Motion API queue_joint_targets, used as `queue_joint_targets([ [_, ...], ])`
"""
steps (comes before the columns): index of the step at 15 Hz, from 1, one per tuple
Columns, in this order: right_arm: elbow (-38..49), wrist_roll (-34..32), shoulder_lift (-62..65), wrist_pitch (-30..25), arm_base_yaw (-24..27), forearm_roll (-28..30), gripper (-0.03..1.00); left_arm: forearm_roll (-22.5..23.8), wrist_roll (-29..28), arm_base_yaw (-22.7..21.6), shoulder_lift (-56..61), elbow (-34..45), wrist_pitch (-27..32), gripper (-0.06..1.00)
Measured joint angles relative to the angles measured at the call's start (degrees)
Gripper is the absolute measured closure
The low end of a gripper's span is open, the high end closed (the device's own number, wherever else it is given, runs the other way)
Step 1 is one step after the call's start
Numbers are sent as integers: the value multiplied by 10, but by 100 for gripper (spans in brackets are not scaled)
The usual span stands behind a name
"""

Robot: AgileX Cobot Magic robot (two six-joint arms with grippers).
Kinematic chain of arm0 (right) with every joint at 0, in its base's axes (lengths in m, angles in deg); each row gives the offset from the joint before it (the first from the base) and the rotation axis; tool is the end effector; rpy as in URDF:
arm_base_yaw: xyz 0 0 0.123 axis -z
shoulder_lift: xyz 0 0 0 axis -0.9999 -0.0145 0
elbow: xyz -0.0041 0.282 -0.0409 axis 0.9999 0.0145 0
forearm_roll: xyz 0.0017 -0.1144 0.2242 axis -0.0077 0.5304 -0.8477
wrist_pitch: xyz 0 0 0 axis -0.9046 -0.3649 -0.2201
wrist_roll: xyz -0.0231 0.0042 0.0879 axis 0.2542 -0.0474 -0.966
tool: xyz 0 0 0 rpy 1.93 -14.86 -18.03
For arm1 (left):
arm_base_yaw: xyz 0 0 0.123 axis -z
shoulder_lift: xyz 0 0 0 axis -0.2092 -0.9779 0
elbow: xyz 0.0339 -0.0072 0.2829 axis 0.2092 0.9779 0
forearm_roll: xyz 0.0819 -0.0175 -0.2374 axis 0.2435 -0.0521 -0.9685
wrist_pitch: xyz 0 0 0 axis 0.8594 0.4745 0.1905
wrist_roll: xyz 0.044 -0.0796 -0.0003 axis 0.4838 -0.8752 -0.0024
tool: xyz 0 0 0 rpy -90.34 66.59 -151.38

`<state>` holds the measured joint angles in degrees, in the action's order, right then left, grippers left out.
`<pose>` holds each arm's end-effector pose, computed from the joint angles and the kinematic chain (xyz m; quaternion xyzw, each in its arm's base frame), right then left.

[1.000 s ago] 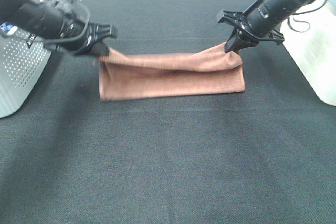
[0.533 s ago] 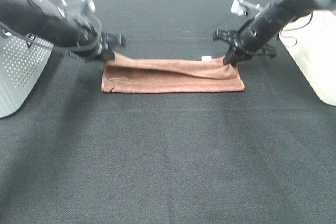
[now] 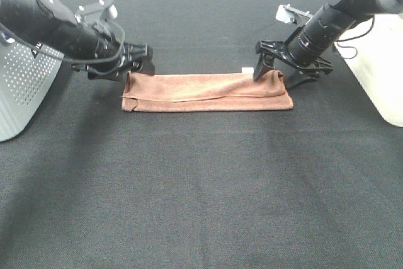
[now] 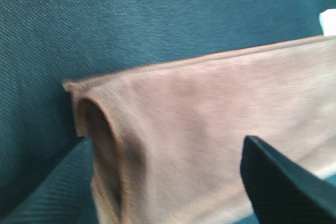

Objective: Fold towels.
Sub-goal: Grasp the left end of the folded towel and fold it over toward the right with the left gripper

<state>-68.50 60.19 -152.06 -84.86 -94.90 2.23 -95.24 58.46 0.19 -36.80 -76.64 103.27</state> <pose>0.4895 0.0746 0.1203 -0.0170 0.9761 0.1555 0.1512 0.4511 -0.1237 0.1310 -0.0093 0.9380 -0.2130 0.2735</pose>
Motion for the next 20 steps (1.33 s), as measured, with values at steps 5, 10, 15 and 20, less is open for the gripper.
queue_joint_targets([
  [5, 0, -44, 22, -111, 0, 56, 15, 12, -69, -28, -21, -7, 48, 19],
  [10, 0, -44, 22, -122, 0, 65, 15, 7, -104, -28, -82, -81, 112, 20],
  [15, 0, -44, 22, -112, 0, 65, 15, 4, -148, -23, -131, -165, 182, 46],
  [20, 0, -45, 22, -111, 0, 65, 15, 22, -161, -21, -138, -171, 209, 91],
])
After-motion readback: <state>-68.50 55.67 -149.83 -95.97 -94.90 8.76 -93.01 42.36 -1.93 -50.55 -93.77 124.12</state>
